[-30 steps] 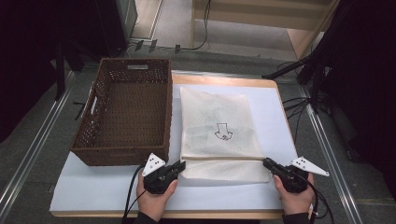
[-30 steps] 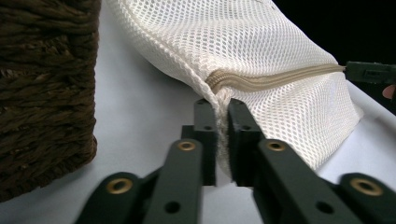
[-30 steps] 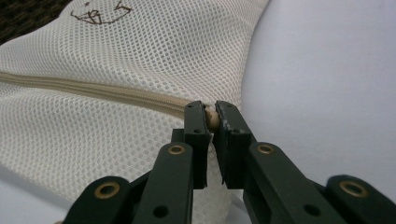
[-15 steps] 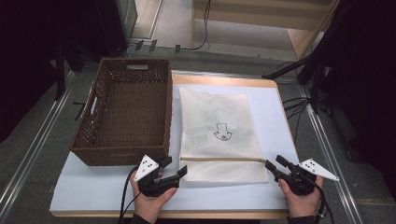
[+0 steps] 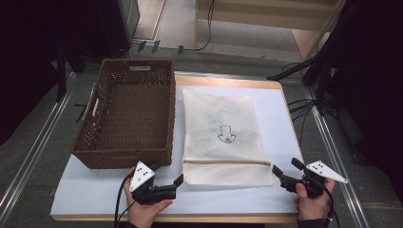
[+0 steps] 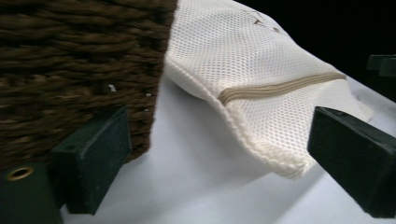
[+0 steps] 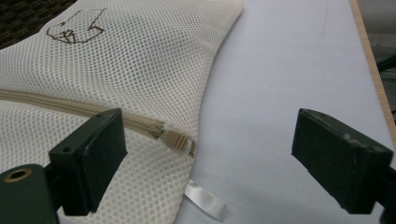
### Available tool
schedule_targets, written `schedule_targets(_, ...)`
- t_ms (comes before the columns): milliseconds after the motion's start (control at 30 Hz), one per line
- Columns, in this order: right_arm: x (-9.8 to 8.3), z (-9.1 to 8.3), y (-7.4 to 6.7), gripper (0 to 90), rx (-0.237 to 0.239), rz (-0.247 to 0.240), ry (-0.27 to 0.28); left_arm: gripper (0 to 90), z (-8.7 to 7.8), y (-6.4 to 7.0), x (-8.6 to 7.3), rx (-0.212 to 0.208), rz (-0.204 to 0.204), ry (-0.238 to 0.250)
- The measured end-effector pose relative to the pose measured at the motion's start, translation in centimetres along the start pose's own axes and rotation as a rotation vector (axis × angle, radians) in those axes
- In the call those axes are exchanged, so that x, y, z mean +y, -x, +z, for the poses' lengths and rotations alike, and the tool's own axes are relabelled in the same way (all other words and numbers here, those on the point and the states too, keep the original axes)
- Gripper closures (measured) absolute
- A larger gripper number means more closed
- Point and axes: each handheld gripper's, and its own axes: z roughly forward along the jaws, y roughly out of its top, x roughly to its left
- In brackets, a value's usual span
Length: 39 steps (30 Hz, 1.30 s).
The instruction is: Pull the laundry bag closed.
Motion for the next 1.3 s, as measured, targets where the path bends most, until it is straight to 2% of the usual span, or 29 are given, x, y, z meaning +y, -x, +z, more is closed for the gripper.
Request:
schedule_targets(167, 0.0, -0.1, 0.4, 5.3, 0.008, 0.003, 0.003, 1.7, -0.8, -0.8, 0.1, 0.023, 0.022, 0.003)
schedule_targets(300, 0.0, 0.0, 0.5, 3.1, 0.008, 0.001, 0.000, 0.0, -1.6, -1.7, 0.1, 0.001, 0.026, 0.012)
schedule_targets(500, -0.2, 0.2, 0.3, 2.9, -0.004, -0.003, -0.010, 0.0, -2.8, -2.9, 0.4, 0.010, 0.061, 0.020)
schedule_targets(667, -0.2, 0.0, 0.7, 2.9, -0.014, 0.004, -0.005, 0.0, -3.9, -4.0, 0.5, 0.030, 0.087, 0.013)
schedule_targets(800, -0.3, 0.0, 1.0, 2.9, -0.018, 0.013, -0.004, 0.0, -4.8, -4.7, 0.5, 0.052, 0.096, 0.025)
schedule_targets(933, -0.4, 0.0, 1.0, 2.9, -0.025, 0.014, -0.008, 0.0, -5.6, -5.6, 0.6, 0.101, 0.128, 0.024)
schedule_targets(1133, -0.4, -0.1, 1.2, 4.0, -0.033, 0.024, 0.000, 0.0, -6.5, -6.6, 0.6, 0.119, 0.107, 0.055)
schedule_targets(1300, -0.5, -0.2, 1.4, 4.3, -0.040, 0.036, -0.002, 0.0, -6.7, -7.0, 0.6, 0.122, 0.093, 0.062)
